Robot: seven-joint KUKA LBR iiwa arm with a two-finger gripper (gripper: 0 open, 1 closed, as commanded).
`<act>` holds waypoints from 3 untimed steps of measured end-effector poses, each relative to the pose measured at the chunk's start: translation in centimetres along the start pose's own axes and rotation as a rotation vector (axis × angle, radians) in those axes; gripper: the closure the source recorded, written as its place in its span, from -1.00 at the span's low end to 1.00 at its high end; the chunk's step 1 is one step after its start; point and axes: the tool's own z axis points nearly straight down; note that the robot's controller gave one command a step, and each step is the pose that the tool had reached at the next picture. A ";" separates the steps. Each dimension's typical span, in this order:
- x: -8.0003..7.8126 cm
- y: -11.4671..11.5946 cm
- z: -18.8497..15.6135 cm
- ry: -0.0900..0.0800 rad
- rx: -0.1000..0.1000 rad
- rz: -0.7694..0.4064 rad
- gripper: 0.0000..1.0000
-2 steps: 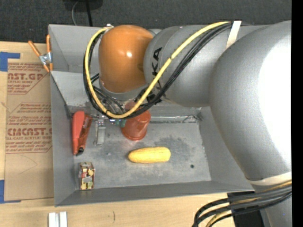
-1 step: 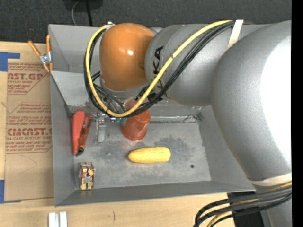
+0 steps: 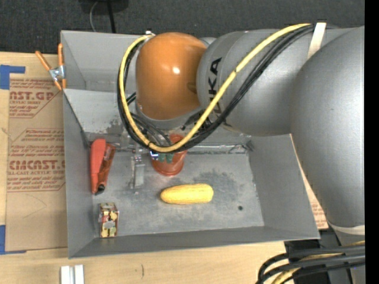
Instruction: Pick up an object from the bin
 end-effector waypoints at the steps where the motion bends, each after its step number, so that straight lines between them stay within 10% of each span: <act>1: 2.4 -3.5 -1.6 -0.021 -0.005 -0.052 -1.00; 3: 6.9 -8.7 2.2 -0.014 -0.004 -0.124 -1.00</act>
Offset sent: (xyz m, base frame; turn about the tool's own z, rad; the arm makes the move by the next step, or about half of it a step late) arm -0.0401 -0.0602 -0.0334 -0.0627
